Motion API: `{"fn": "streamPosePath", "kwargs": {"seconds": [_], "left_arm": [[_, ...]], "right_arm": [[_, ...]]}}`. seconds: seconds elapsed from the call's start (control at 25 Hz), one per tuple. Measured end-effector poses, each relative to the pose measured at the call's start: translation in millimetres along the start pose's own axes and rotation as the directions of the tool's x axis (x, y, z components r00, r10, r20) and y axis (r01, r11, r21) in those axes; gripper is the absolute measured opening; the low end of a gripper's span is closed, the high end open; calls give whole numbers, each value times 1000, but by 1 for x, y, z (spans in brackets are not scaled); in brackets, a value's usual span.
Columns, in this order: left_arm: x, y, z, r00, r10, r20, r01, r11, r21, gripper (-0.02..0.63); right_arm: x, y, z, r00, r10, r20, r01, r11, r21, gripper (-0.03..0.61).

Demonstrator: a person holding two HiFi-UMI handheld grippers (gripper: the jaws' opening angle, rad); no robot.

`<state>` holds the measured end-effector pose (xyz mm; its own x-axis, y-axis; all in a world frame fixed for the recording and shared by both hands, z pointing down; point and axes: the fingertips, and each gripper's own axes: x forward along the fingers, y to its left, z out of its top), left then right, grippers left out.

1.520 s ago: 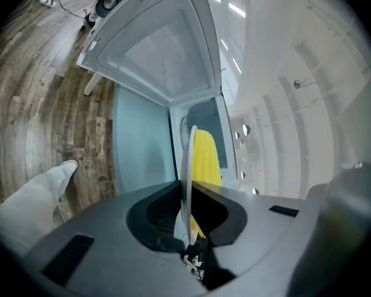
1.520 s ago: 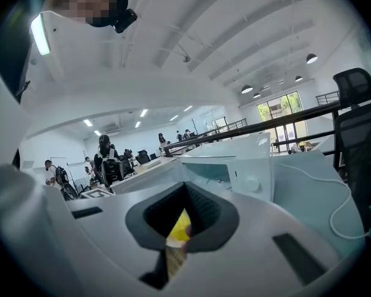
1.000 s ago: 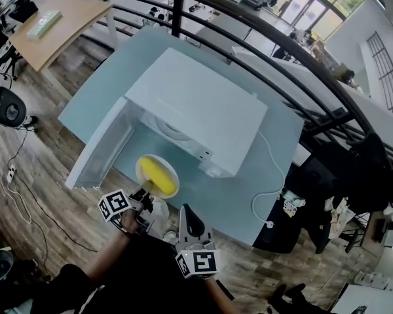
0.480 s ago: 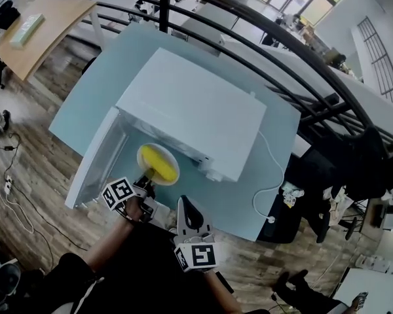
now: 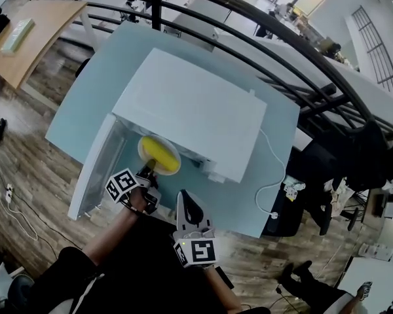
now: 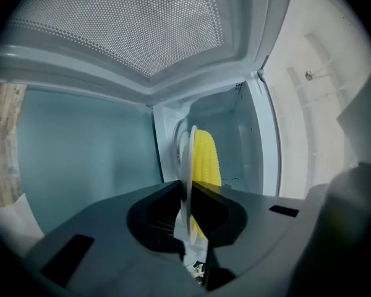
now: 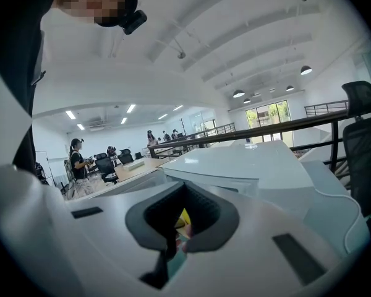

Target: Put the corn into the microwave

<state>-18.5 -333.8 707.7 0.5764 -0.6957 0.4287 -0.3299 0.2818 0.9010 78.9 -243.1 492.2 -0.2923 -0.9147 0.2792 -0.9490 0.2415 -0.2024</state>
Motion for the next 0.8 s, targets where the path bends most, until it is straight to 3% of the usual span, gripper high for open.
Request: {"fn": "streamPosePath", "kwargs": {"seconds": [0.8], "left_arm": [[53,13,19,994,23,111,-7,990,-143,32]], "right_arm": [[7,-4,-1,1000,-10,-12,9,1000,-5,9]]}}
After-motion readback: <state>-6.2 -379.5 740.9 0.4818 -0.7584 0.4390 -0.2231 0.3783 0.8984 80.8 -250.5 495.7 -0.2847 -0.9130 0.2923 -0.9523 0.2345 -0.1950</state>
